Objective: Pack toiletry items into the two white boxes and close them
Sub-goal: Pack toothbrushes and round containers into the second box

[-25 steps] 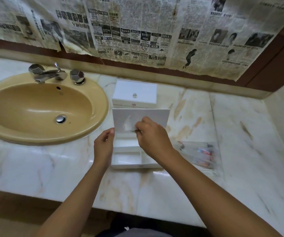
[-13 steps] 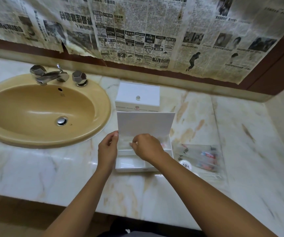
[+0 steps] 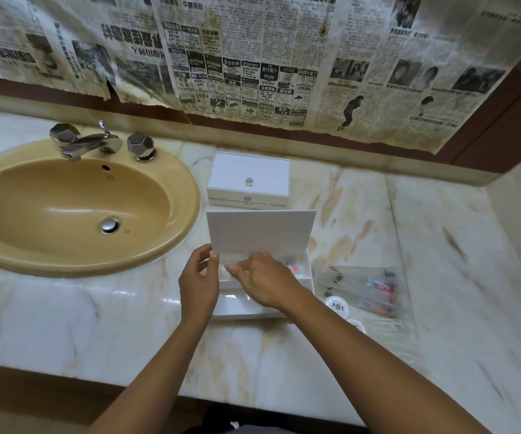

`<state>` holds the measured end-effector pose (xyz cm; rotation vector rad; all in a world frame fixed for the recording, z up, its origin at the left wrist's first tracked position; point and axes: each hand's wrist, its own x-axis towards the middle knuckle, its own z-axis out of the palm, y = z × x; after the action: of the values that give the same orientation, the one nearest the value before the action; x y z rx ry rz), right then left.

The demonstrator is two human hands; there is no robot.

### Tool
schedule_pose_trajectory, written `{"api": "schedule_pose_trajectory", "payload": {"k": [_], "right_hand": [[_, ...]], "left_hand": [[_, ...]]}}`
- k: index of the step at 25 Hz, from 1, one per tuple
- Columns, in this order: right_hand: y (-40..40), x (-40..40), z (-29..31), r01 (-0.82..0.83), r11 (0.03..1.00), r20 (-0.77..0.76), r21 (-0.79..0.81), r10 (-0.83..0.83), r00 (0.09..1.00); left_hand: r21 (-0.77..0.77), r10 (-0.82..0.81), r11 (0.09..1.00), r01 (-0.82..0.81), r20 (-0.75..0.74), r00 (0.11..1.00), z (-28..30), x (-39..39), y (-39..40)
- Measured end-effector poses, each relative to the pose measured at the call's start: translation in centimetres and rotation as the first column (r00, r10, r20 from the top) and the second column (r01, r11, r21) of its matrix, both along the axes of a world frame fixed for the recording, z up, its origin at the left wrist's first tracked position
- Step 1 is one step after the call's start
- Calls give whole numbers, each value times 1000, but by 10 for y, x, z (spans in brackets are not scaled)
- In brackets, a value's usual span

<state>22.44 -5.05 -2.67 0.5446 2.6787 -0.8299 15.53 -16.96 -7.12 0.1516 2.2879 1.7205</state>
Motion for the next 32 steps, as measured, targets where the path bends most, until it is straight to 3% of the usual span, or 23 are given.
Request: {"api": "schedule_pose_trajectory", "payload": {"k": [4,6,9,12,15,18,26,32], "right_hand": [[33,29,21,174,975,-278,-139,-207,938],[56,49,27,266,952,-338,-148,-302,892],[85,81,21,418,902,-306,-112,-431,849],[104,104,5,495,867,-159,-60,-498,853],[110,113,-11,473,881,-30,-8,-473,880],[109,114,-21,426,903,-11,56,-426,905],[103,113,-12,461,873,-160,159,-438,885],[89,96,47,461,883,-447,91,-377,811]], "left_hand": [[5,10,1000,-10,-4,1000,-3,2,-2],[1,14,1000,-14,3,1000,-4,2,-1],[-18,15,1000,-15,-8,1000,-8,1,-1],[-26,13,1000,-13,-17,1000,-11,0,-2],[-33,19,999,-20,-28,999,-8,0,-1],[-30,19,999,-20,-44,999,-7,2,0],[-25,22,999,-23,-36,999,-9,2,0],[-15,24,1000,-24,-29,999,-11,1,-1]]}}
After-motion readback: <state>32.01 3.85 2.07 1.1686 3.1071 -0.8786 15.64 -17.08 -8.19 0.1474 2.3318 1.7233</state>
